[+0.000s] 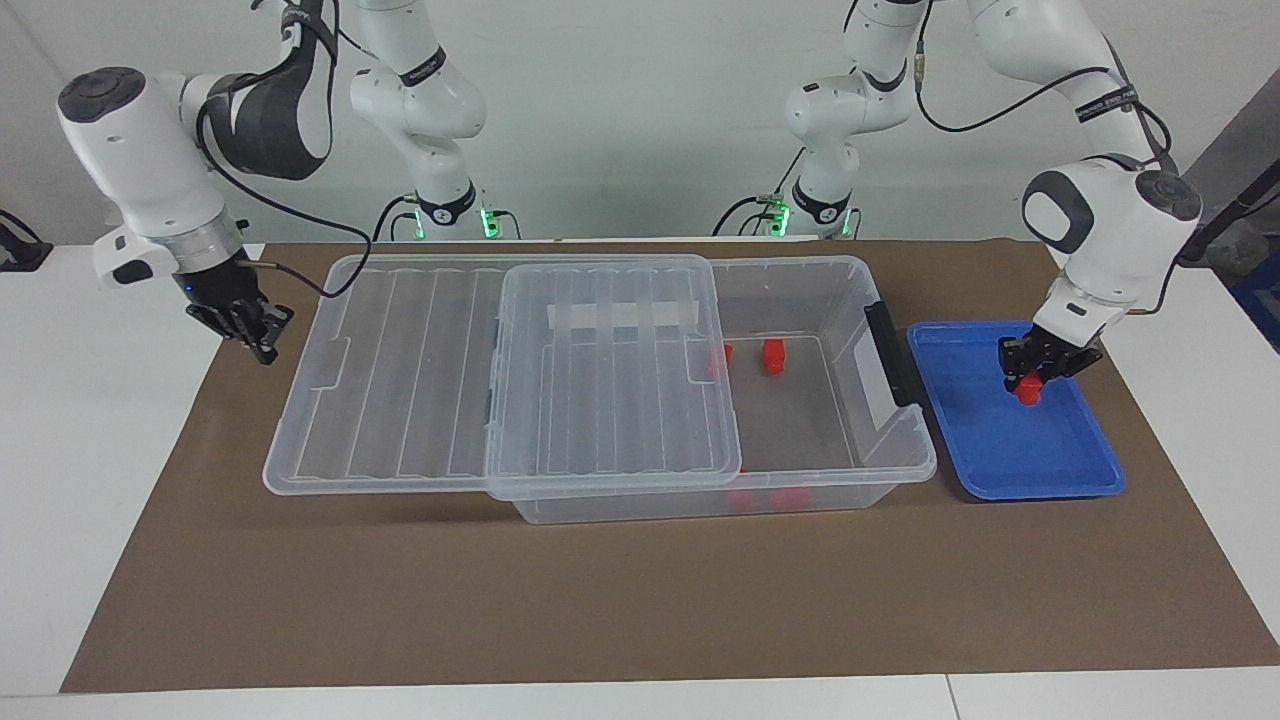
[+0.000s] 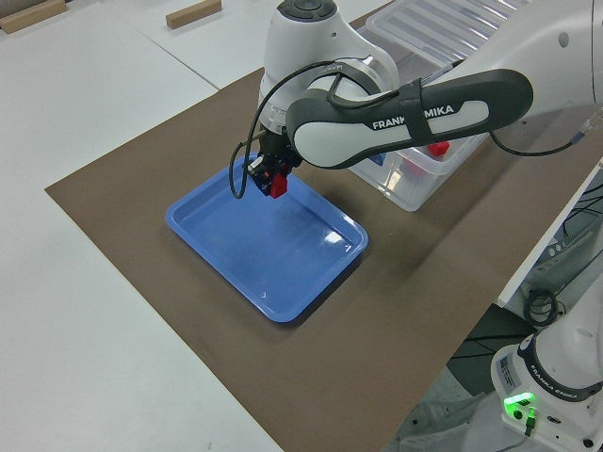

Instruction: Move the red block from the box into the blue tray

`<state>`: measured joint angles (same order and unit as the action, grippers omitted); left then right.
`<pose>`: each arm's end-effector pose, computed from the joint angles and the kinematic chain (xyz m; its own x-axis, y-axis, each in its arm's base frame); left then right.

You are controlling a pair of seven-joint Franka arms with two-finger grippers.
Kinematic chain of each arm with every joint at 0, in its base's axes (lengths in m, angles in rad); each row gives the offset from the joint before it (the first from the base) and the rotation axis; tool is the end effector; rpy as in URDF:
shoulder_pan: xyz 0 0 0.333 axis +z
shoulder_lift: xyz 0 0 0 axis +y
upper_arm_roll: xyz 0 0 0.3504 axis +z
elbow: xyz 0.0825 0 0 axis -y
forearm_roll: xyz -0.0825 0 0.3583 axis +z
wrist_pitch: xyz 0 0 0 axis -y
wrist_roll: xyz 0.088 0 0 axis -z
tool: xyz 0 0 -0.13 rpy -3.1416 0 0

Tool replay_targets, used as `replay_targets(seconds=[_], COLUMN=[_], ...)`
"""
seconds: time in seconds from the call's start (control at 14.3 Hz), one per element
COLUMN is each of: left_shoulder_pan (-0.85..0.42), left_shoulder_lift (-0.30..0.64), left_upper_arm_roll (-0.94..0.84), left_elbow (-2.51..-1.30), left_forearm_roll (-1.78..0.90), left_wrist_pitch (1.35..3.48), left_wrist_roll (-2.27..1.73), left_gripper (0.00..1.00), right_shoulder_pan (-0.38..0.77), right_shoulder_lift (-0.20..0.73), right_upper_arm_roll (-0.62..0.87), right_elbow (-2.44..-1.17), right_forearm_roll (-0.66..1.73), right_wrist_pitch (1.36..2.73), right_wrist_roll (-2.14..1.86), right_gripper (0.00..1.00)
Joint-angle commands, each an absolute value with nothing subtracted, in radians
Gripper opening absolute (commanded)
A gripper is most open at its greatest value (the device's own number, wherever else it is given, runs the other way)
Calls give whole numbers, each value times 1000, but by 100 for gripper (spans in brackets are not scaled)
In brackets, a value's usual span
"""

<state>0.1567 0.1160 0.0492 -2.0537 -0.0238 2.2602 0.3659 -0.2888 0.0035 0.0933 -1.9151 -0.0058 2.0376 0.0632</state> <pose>0.5528 0.1137 0.4162 0.9852 -0.1460 0.0895 -0.1449 -0.9893 -0.0193 0.5409 -0.1076 0.5199 0.9604 -0.2520 0.1188 -0.2535 -0.9673 -0.0024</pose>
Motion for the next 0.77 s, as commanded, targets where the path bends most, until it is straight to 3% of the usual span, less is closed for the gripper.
replay_targets(seconds=[0.0, 0.7], left_shoulder_pan=[167, 150], left_shoulder_lift=[146, 241], left_upper_arm_roll=[40, 38], left_elbow=[-2066, -2074], left_forearm_roll=[-44, -44], left_wrist_pitch=[2312, 2414], left_wrist_roll=[371, 373], left_gripper=[0, 0], right_shoulder_pan=[-305, -242], right_shoulder_lift=[43, 63], right_upper_arm_roll=[101, 107], right_elbow=[-1930, -1927], right_forearm_roll=[-2, -2], right_wrist_pitch=[2118, 2106], right_wrist_roll=[-4, -40], right_gripper=[0, 0])
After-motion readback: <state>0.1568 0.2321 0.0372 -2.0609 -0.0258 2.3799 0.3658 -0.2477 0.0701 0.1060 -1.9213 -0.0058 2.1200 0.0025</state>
